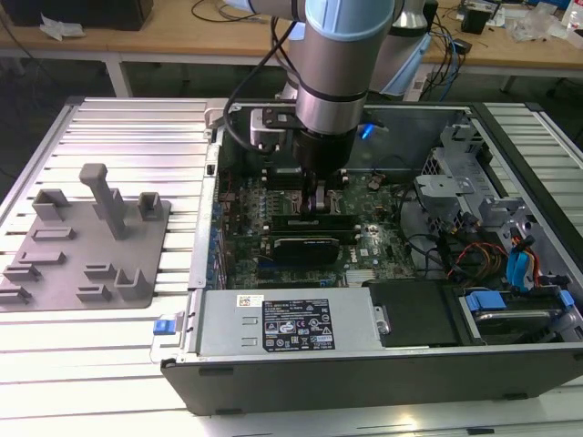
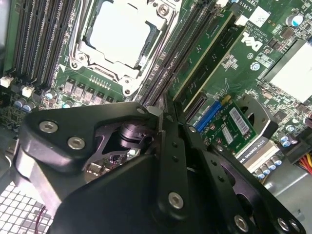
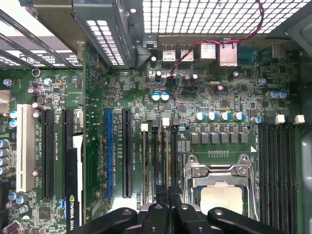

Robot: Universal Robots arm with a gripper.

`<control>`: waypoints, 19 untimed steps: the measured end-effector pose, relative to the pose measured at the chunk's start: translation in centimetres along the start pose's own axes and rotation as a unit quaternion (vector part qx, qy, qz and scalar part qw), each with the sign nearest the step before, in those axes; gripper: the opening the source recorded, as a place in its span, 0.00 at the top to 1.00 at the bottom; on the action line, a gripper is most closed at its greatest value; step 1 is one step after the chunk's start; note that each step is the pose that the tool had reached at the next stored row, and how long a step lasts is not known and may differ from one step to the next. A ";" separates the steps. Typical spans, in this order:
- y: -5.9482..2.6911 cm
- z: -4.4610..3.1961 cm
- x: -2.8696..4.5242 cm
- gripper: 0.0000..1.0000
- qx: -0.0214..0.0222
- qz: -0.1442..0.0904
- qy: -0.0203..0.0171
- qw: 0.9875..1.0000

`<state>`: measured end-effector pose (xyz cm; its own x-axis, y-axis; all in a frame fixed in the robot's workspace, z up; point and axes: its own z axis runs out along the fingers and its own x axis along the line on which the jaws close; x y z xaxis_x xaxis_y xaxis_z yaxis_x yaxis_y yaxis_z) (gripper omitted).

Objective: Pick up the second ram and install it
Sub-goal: 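Insert the second ram into the second slot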

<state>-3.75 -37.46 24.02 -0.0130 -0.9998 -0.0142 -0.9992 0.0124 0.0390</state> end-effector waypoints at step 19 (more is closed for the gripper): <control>0.05 0.30 -0.05 0.91 0.000 0.000 0.000 1.000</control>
<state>-3.81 -37.40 23.72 -0.0131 -0.9998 -0.0143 -0.9992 0.0125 0.0390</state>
